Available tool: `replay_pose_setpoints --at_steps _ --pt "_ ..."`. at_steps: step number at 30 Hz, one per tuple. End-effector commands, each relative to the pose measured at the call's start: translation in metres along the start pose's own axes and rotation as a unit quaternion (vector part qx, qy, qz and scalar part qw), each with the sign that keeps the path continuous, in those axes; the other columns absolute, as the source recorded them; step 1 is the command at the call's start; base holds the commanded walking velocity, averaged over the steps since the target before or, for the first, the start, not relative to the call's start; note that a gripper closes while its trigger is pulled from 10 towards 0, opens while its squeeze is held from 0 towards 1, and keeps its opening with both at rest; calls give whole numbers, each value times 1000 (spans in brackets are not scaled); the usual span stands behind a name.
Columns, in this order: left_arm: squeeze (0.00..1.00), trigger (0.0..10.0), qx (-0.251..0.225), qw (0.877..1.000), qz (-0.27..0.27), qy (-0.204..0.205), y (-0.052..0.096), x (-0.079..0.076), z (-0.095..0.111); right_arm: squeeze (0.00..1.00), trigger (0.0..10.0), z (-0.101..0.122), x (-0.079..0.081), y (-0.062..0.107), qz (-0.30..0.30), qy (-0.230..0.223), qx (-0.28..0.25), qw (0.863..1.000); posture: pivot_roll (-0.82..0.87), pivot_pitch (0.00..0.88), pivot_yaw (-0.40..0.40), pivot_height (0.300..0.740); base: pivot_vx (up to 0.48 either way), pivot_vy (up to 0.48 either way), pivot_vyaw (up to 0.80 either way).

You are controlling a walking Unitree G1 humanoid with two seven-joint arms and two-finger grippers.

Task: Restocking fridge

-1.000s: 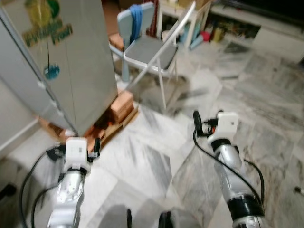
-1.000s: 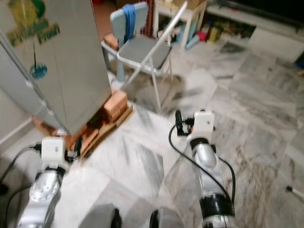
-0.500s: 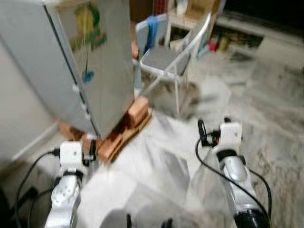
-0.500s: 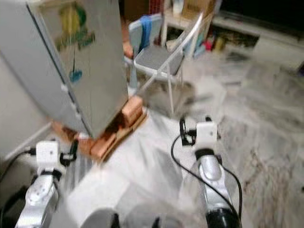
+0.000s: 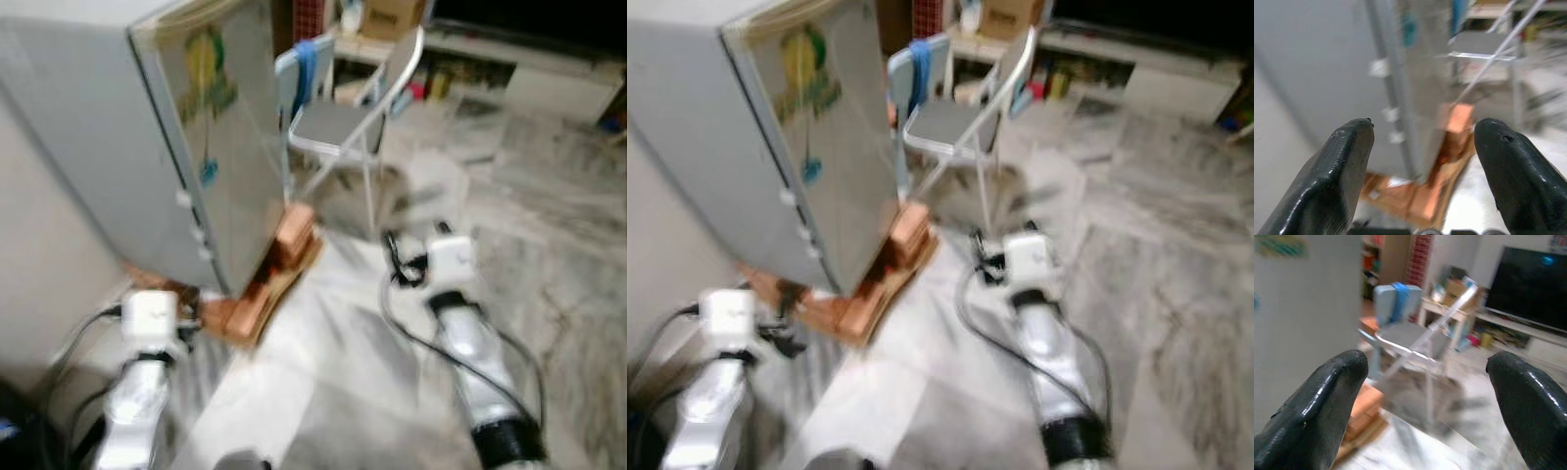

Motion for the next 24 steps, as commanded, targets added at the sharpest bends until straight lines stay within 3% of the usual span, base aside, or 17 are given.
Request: replay_pose_setpoints --at_steps 1,7,11,24 --pt "0 10000 -8 1000 -2 -15 1 5 4 0 10000 9 4 -7 4 -3 -15 1000 112 47 -21 740 465 0 0" --pt "0 10000 -4 1000 -6 1 -2 2 5 0 10000 13 10 -8 14 0 -22 1000 111 57 -19 740 454 0 0" --pt "0 10000 4 1000 1 3 -3 3 4 0 10000 9 11 -7 15 -2 -14 1000 114 63 -24 740 326 350 0" --pt "0 10000 15 1000 3 2 2 1 0 0 10000 3 7 -6 24 -4 3 1000 127 87 -59 740 0 469 0"
Point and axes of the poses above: a point about 5 cm out from each wrist's last joint towards the gripper, its own y axis pointing back from the gripper into the wrist, its own z axis along the axis of the wrist's last joint, x = y × z, the point moved 3 cm from there along -y, pointing out of the wrist towards the gripper, and after that the axes turned 4 degrees about y, right-handed, at the moved point
